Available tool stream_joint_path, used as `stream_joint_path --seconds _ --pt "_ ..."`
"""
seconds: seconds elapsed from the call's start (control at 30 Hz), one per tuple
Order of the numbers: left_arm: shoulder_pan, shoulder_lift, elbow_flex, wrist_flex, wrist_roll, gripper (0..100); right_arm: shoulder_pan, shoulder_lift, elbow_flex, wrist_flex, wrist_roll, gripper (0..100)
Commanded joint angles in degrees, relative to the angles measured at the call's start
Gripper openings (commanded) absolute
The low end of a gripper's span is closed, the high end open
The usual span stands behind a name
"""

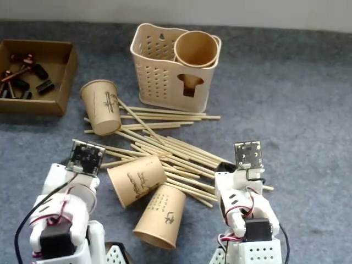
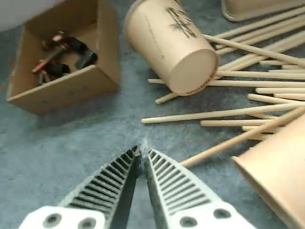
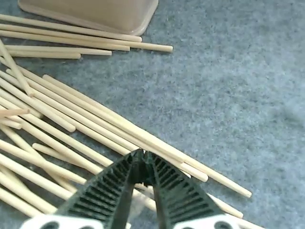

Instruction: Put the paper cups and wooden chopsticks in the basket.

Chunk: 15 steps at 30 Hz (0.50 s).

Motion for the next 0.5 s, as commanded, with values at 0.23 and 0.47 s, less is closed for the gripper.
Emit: stream_joint_path --seconds 0.23,0.47 --pt "-12.97 18.07 -22.2 8.53 -9.41 1 0.57 -0.4 6.73 0.13 0.26 0.5" --pt "-26.33 33.19 -35.82 14.15 -19.6 1 0.57 -0.4 6.73 0.13 0.44 0.5"
